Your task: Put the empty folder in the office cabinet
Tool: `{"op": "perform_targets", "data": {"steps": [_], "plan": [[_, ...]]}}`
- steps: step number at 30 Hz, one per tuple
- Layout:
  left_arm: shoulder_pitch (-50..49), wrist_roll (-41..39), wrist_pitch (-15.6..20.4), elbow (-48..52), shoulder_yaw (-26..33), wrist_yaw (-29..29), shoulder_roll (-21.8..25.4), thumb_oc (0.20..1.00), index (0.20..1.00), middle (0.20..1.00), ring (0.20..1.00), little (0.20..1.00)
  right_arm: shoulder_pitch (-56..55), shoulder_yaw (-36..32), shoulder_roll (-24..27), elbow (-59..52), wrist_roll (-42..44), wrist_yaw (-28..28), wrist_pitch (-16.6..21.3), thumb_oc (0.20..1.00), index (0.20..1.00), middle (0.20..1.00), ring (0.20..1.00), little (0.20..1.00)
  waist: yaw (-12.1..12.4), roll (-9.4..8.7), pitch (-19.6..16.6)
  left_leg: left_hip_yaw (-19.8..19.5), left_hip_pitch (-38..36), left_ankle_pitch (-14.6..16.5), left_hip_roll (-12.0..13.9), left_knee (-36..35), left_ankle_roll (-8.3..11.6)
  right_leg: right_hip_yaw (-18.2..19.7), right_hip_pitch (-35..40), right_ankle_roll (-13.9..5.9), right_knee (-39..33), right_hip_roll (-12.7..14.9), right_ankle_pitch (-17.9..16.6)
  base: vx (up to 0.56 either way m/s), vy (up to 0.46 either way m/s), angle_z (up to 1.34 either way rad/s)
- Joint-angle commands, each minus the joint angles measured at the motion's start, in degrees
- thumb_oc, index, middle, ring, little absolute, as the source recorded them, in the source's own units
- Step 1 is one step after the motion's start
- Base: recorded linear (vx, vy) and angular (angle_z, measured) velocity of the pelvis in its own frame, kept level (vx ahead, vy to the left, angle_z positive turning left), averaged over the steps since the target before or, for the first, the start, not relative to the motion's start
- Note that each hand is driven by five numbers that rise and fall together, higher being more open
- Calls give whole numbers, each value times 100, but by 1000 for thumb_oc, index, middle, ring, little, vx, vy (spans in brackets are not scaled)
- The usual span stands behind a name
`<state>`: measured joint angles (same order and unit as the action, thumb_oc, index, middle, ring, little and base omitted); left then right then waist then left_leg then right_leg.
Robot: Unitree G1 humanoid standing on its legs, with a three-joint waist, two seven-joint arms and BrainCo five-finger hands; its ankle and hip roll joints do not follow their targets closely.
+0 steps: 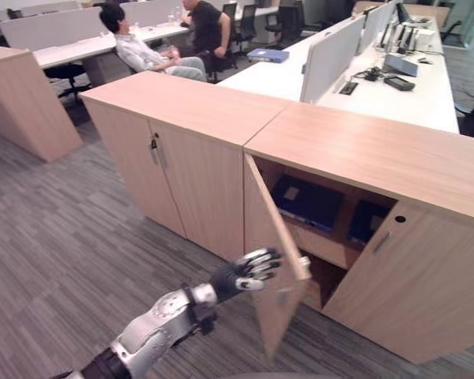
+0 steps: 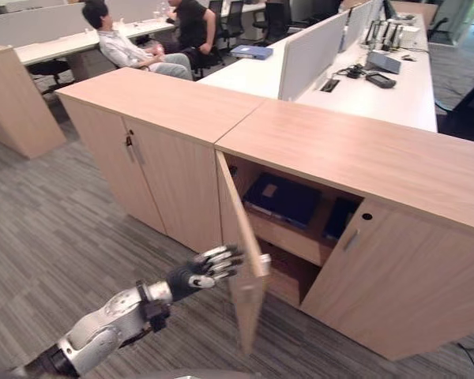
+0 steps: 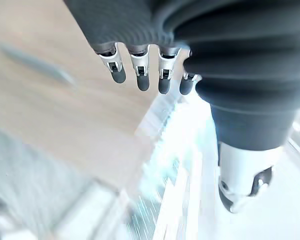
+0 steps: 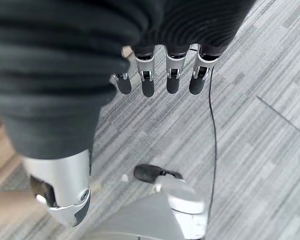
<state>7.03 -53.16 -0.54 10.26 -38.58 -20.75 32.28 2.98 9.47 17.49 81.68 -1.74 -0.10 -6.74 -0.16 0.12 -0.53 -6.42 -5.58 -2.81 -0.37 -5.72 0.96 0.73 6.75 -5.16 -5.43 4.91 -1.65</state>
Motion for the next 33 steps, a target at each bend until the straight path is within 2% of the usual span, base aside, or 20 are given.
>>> {"op": "perform_targets", "data": {"steps": [1, 6, 10, 12, 13, 14, 17, 23, 26, 29, 31, 33], "plan": [[542, -156, 433, -82, 308, 25, -33, 1000, 1000, 1000, 1000, 1000, 404, 223, 197, 459, -189, -100, 35, 1000, 1000, 1000, 1000, 1000, -17, 47, 29, -131, -272, 917, -188, 72, -106, -433, 68, -44, 43, -301, 467, 0, 0, 0], [249, -185, 466, 99, 481, 51, 13, 1000, 1000, 1000, 1000, 1000, 365, 196, 205, 447, -153, -104, 58, 1000, 1000, 1000, 1000, 1000, 32, 37, 35, -190, -298, 915, -194, 72, -107, -488, 116, -30, 43, -302, 485, 6, -8, 6], [-69, 196, 577, -53, 690, 222, -25, 1000, 1000, 1000, 1000, 1000, 409, 143, 243, 486, -114, -141, 40, 1000, 1000, 1000, 1000, 1000, 93, 30, 31, -240, -312, 911, -192, 72, -106, -547, 154, -9, 43, -302, 516, -5, -8, 10], [-261, 465, 644, -174, 863, 371, -88, 1000, 1000, 1000, 1000, 1000, 415, 102, 239, 495, -74, -179, 29, 1000, 1000, 1000, 1000, 1000, 122, 35, 30, -259, -312, 905, -198, 72, -106, -570, 162, -1, 43, -304, 527, -6, -14, 6], [-614, 889, 737, -342, 1159, 759, -319, 1000, 1000, 1000, 1000, 1000, 366, 274, -94, 172, 121, -116, 190, 1000, 1000, 1000, 1000, 1000, 137, -27, 18, -294, -295, 883, -196, 72, -100, -562, 145, 16, 43, -309, 521, -16, -32, 5], [-756, 1106, 796, -387, 1307, 807, -271, 1000, 1000, 1000, 1000, 1000, 330, 191, -49, 156, 233, -110, 213, 1000, 1000, 1000, 1000, 1000, 144, -29, 25, -302, -286, 872, -194, 72, -98, -558, 137, 20, 43, -314, 528, -33, -42, 2], [-1158, 1737, 723, -666, 1698, 992, -317, 1000, 1000, 1000, 1000, 1000, 201, 52, -72, 234, 250, -181, 172, 1000, 1000, 1000, 1000, 1000, 166, -36, 42, -337, -239, 833, -203, 72, -99, -564, 109, 29, 43, -329, 516, -23, -13, 0], [-1732, 2320, 598, -1093, 2146, 1086, -413, 1000, 1000, 1000, 1000, 1000, 93, -102, 24, 221, 316, -184, 155, 1000, 1000, 1000, 1000, 1000, 206, -45, 59, -363, -183, 778, -194, 72, -107, -599, 65, 34, 43, -328, 485, -8, -3, 0], [-1954, 2694, 570, -1760, 2307, 1147, -598, 1000, 1000, 1000, 1000, 1000, 99, -72, 58, 177, 333, -206, 177, 1000, 1000, 1000, 1000, 1000, 220, -57, 78, -381, -127, 734, -194, 72, -107, -619, 22, 41, 43, -324, 472, -52, -18, 3], [-1771, 3081, 420, -3357, 2151, 1164, -875, 1000, 1000, 1000, 1000, 1000, 133, 36, 87, 123, 308, -212, 183, 1000, 1000, 1000, 1000, 1000, 181, -36, 110, -385, -66, 702, -192, 72, -102, -646, -31, 46, 43, -323, 463, -54, -14, 6], [-1765, 3081, 425, -3366, 2148, 1164, -879, 1000, 1000, 1000, 1000, 1000, 134, 35, 89, 122, 308, -211, 183, 1000, 1000, 1000, 1000, 1000, 181, -34, 111, -386, -65, 702, -192, 72, -102, -647, -32, 46, 43, -323, 463, -15, -2, 0], [-1470, 3358, 237, -5646, 2178, 1236, -1437, 1000, 1000, 1000, 1000, 1000, -17, 136, 88, 23, 345, -188, 231, 1000, 1000, 1000, 1000, 1000, 75, -13, 121, -344, -28, 686, -182, 72, -94, -625, -80, 68, 43, -327, 456, -58, -18, 3]]}}
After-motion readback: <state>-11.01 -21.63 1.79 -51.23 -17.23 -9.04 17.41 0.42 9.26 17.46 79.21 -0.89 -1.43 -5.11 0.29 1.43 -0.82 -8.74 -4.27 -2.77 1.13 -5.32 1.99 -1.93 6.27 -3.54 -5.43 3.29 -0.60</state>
